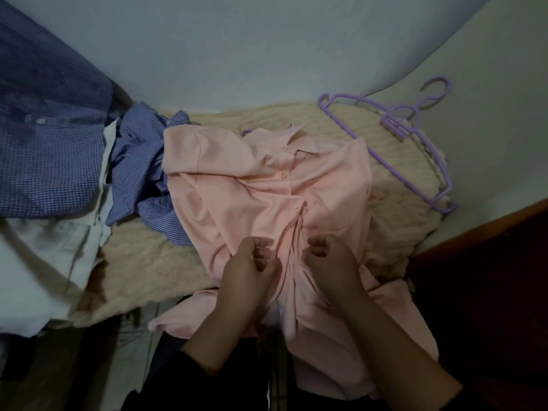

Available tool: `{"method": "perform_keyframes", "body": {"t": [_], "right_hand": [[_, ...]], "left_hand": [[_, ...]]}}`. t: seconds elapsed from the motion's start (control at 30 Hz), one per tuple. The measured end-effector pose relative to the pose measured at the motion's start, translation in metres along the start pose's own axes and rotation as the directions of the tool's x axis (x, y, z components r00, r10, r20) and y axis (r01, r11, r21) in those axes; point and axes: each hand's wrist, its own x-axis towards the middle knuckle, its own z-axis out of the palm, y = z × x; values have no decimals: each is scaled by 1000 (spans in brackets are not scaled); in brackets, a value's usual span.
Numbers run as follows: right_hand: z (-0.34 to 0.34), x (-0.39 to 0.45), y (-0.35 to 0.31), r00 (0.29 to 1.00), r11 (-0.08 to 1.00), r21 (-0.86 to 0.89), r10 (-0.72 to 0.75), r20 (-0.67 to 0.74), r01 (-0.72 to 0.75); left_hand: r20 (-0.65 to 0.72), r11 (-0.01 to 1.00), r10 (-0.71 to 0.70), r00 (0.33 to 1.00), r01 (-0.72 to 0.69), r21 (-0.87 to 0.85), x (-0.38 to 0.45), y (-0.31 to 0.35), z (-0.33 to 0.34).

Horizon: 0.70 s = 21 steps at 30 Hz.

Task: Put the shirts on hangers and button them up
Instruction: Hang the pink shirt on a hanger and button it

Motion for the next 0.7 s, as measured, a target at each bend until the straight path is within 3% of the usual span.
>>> {"method": "perform_keyframes", "body": {"t": [0.17, 0.37, 0.6, 0.7], "right_hand": [[-1, -5, -2, 993, 995, 16, 100, 67, -101], [11, -6, -2, 984, 986, 43, 158, 86, -162], [6, -10, -6, 985, 989, 38, 137, 106, -142], [5, -12, -7, 995, 996, -11, 87, 38, -87]], "left_hand": [[-60, 991, -99, 993, 93, -101, -2, 4, -1], [-14, 957, -163, 986, 155, -244, -14, 9, 2], [-4, 932, -189, 982, 178, -316, -20, 13, 2], [11, 925, -186, 982, 179, -334, -21, 16, 1]]}}
